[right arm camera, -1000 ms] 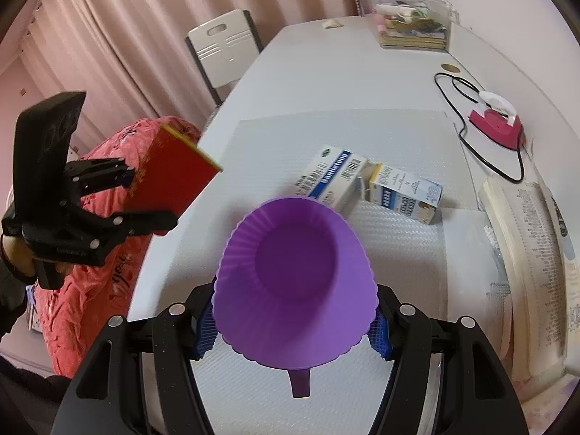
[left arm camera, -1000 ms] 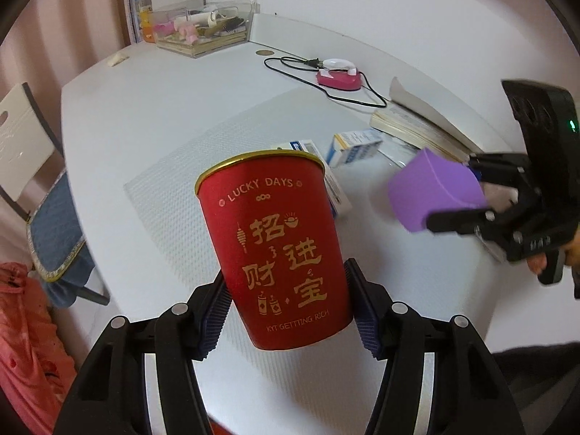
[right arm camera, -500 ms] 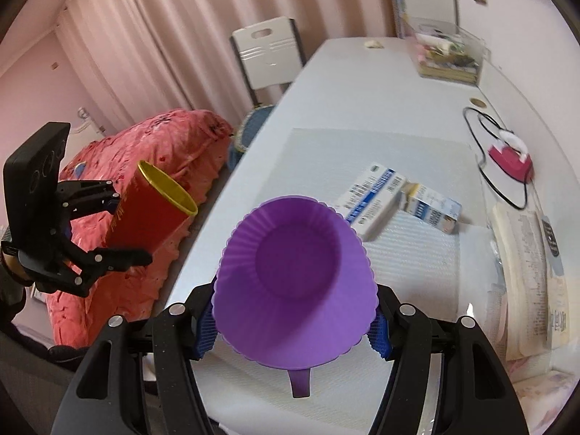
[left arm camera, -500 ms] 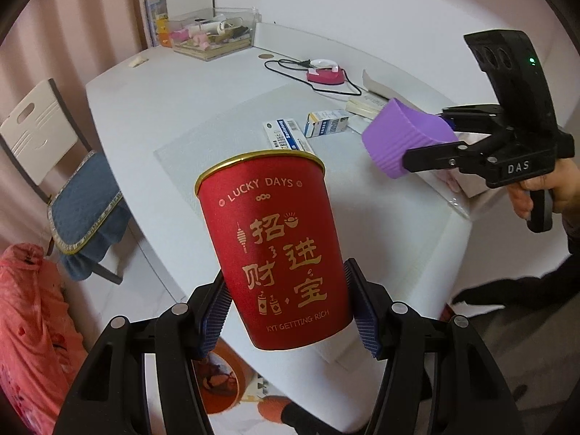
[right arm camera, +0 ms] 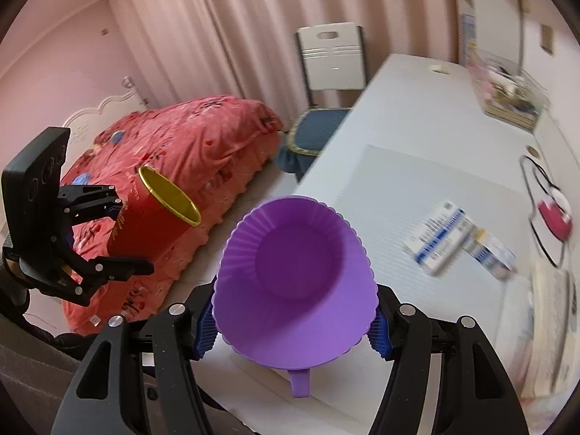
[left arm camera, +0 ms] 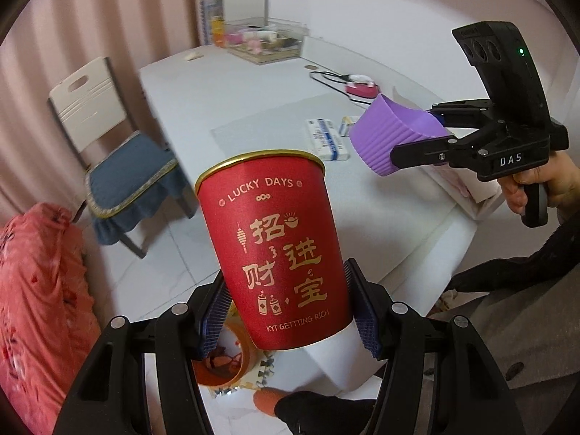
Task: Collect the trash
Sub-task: 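Carry the red cup and purple cup with both tools over the orange bin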
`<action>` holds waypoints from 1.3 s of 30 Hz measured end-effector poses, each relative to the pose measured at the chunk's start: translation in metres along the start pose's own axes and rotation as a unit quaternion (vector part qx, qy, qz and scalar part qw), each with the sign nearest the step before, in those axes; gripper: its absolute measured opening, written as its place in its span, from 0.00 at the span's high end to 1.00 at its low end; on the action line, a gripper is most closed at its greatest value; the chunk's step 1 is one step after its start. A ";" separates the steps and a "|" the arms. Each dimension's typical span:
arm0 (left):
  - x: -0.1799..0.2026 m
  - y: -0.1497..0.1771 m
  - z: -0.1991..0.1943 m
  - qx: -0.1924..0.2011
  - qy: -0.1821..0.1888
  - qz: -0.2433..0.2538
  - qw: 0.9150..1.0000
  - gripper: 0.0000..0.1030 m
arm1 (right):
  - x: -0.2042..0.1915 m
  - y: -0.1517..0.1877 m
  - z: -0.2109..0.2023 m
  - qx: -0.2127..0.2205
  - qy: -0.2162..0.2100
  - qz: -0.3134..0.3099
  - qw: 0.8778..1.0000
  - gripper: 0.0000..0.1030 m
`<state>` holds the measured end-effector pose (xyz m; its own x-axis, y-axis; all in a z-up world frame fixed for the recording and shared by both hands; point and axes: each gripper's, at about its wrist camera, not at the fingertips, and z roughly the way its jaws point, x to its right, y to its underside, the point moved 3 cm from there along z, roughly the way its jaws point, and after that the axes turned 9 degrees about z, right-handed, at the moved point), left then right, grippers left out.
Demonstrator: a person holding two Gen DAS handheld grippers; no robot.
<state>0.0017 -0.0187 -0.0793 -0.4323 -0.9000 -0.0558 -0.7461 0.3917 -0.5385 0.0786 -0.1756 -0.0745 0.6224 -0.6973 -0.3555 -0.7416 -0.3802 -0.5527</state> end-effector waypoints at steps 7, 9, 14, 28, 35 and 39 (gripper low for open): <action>-0.027 0.032 -0.018 -0.003 -0.033 -0.055 0.998 0.40 | -0.048 -0.016 0.033 -0.020 -0.030 -0.045 0.998 0.37; -0.036 0.042 -0.023 -0.006 -0.039 -0.071 0.997 0.40 | -0.061 -0.020 0.043 -0.028 -0.040 -0.056 0.997 0.37; -0.059 0.067 -0.034 -0.014 -0.061 -0.108 0.992 0.40 | -0.102 -0.029 0.071 -0.046 -0.065 -0.089 0.993 0.37; -0.119 0.130 -0.040 -0.036 -0.080 -0.185 0.979 0.40 | -0.207 -0.044 0.169 -0.095 -0.121 -0.138 0.978 0.37; -0.150 0.159 -0.017 -0.048 -0.071 -0.212 0.973 0.40 | -0.231 -0.039 0.228 -0.129 -0.123 -0.143 0.974 0.37; -0.162 0.173 0.002 -0.054 -0.059 -0.227 0.971 0.40 | -0.233 -0.031 0.265 -0.148 -0.116 -0.136 0.973 0.37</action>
<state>-0.0563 0.1950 -0.1649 0.0092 -0.9977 0.0672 -0.8973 -0.0379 -0.4398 0.0229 0.1594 -0.1748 0.8198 -0.4035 -0.4063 -0.5598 -0.7141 -0.4203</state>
